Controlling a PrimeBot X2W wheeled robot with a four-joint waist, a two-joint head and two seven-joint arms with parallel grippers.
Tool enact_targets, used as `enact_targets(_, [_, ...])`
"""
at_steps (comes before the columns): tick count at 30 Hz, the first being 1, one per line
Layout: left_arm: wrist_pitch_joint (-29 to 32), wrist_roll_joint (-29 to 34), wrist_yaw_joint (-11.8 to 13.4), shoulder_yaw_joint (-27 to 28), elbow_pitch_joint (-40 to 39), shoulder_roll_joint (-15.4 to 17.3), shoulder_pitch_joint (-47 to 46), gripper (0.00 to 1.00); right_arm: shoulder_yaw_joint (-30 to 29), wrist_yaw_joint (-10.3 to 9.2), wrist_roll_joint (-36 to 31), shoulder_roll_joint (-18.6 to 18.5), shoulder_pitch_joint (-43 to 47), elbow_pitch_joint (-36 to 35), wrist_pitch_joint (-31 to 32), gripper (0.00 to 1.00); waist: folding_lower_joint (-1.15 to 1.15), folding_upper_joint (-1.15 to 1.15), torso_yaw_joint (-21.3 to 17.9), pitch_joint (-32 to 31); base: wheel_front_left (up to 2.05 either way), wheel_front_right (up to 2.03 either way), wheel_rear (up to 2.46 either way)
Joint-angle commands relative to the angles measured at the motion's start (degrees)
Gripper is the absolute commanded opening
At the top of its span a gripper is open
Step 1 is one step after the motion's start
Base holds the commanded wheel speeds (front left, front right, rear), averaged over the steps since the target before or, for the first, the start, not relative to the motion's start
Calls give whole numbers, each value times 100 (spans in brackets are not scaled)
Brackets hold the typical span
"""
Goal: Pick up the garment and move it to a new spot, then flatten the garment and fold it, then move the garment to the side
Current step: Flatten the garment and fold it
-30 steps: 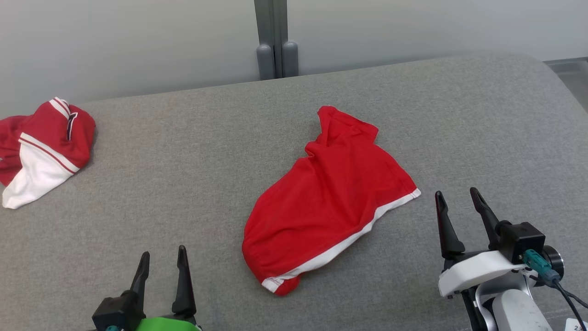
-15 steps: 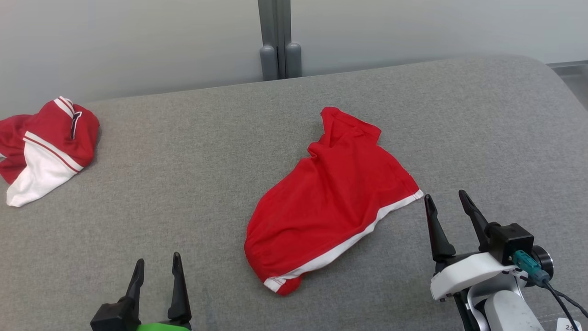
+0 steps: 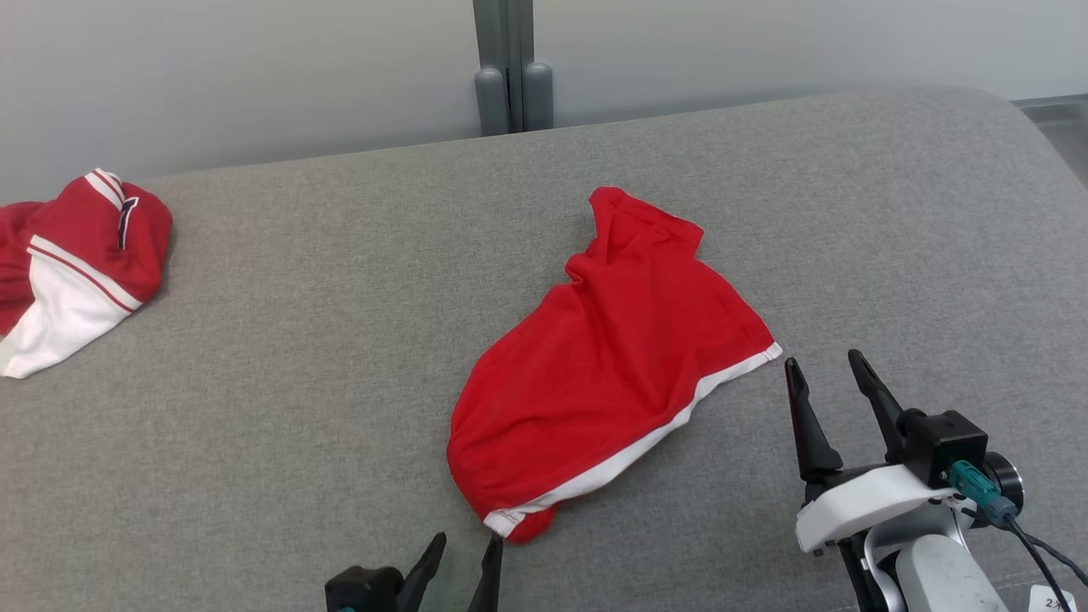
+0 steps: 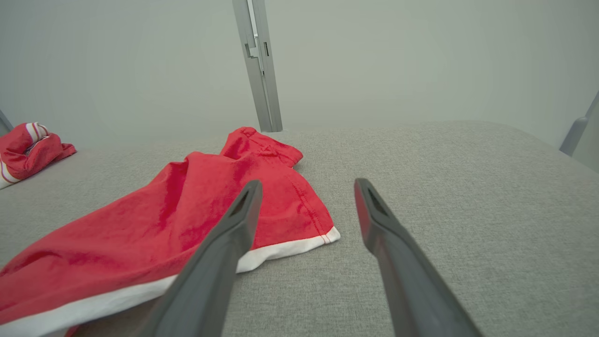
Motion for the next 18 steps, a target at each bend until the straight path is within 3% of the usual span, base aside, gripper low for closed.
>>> enact_targets(1, [43,-248,-34,-60,34,18,-131,100,7,-6,20,-17,-79,12,-1,100,0,0,-37,35,0,0,0])
enact_targets(4, [146,-942,-32,-217,172,19,-328,100,19,-5,20,-17,-87,14,-1,100,0,0,-105,78,0,0,0])
enact_targets(8, [134,-1423,-25,-402,342,19,-501,100,13,-6,25,-17,-99,25,-1,100,0,0,-223,110,0,0,0])
enact_targets(13, [58,-1650,24,-530,517,19,-639,100,-15,-6,-1,-15,-73,38,-1,100,0,0,-319,114,0,0,0])
enact_targets(14, [46,-1679,20,-561,549,20,-655,94,-14,-6,0,-16,-66,42,-1,100,0,0,-337,109,0,0,0])
enact_targets(15, [22,-1702,15,-580,567,20,-669,75,-19,-6,2,-16,-58,43,-1,100,0,0,-349,104,0,0,0])
enact_targets(16, [-28,-1712,10,-594,575,20,-687,50,-21,-6,3,-16,-48,40,-1,100,0,0,-359,98,0,0,0])
enact_targets(18, [-95,-1740,29,-603,587,21,-703,35,-27,-5,-3,-15,-22,37,-1,100,0,0,-366,84,0,0,0])
